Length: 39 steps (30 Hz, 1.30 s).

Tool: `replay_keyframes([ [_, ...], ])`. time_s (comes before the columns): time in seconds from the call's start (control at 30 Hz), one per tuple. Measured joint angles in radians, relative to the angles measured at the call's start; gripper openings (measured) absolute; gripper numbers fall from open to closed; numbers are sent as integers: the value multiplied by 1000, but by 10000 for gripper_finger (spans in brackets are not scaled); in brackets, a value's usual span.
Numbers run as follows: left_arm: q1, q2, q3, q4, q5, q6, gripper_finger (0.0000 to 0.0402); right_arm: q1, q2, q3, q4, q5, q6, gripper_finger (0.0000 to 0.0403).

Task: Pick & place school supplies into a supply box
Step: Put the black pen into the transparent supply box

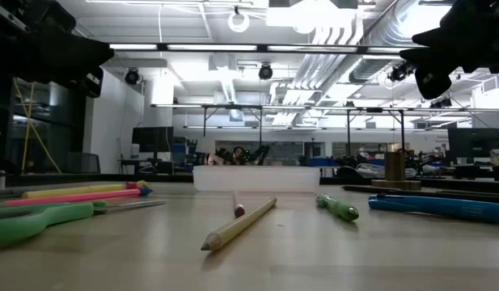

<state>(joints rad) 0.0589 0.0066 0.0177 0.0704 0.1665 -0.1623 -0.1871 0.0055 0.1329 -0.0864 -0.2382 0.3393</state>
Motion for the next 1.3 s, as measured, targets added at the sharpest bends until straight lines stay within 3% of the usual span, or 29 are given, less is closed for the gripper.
replay_keyframes([
  [1.3,0,0,0,0,5,0,76,0,18,0,195,88,-6,103],
])
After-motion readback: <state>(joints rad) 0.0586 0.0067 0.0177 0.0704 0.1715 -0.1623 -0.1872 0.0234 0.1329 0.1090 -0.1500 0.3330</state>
